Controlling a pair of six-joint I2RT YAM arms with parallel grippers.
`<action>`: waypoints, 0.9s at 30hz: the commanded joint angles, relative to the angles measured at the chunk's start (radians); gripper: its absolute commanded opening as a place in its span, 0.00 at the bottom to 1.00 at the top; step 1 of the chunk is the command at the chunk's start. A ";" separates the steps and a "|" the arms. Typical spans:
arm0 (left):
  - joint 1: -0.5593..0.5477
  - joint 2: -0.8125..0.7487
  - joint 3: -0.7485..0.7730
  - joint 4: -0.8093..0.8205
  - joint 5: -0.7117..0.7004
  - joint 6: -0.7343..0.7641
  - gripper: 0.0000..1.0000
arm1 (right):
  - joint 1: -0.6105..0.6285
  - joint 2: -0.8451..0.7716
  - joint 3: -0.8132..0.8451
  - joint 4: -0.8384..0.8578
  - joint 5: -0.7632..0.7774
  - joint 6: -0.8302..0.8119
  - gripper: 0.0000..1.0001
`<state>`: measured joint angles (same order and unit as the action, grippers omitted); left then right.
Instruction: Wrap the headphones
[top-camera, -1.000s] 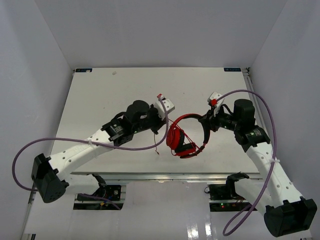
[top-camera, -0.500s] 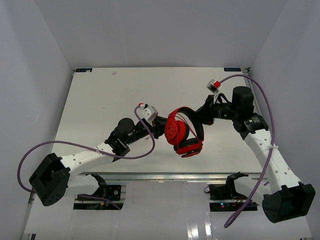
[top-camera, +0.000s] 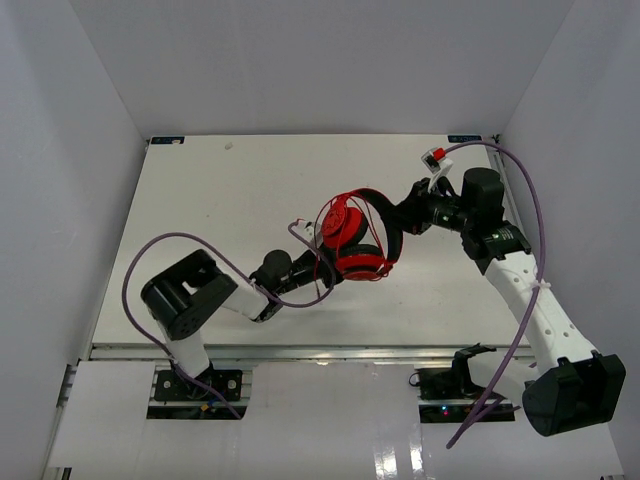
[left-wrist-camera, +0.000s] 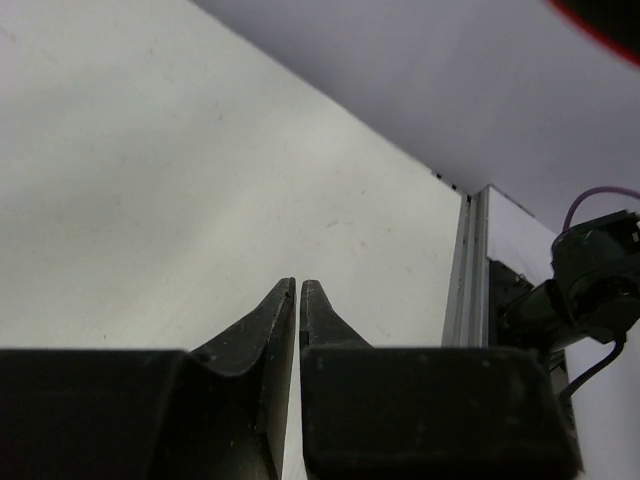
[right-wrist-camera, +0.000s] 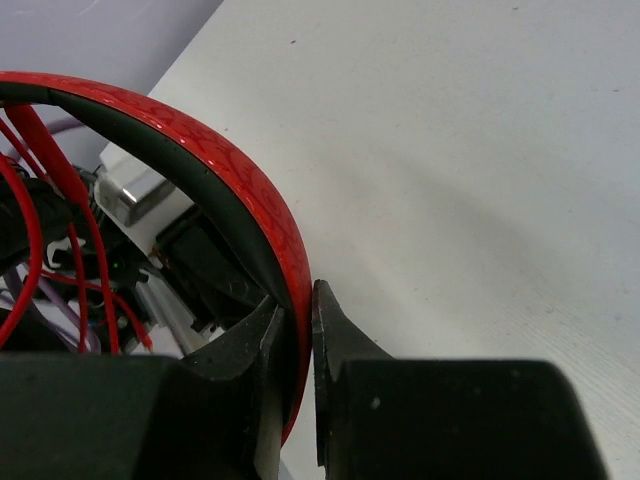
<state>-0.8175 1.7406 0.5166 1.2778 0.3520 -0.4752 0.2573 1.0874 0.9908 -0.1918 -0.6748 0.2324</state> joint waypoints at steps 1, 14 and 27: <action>-0.006 0.106 0.018 0.356 0.028 -0.125 0.14 | -0.003 0.012 -0.029 0.101 0.116 0.033 0.08; -0.009 0.101 0.005 0.217 -0.043 -0.082 0.24 | -0.004 0.039 -0.068 0.179 0.039 -0.022 0.08; 0.041 -0.079 -0.064 -0.149 -0.280 -0.062 0.55 | -0.027 -0.015 0.065 0.113 -0.031 0.028 0.08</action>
<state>-0.8057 1.7641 0.4655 1.2731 0.1936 -0.5554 0.2431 1.1268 0.9448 -0.1110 -0.6500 0.2088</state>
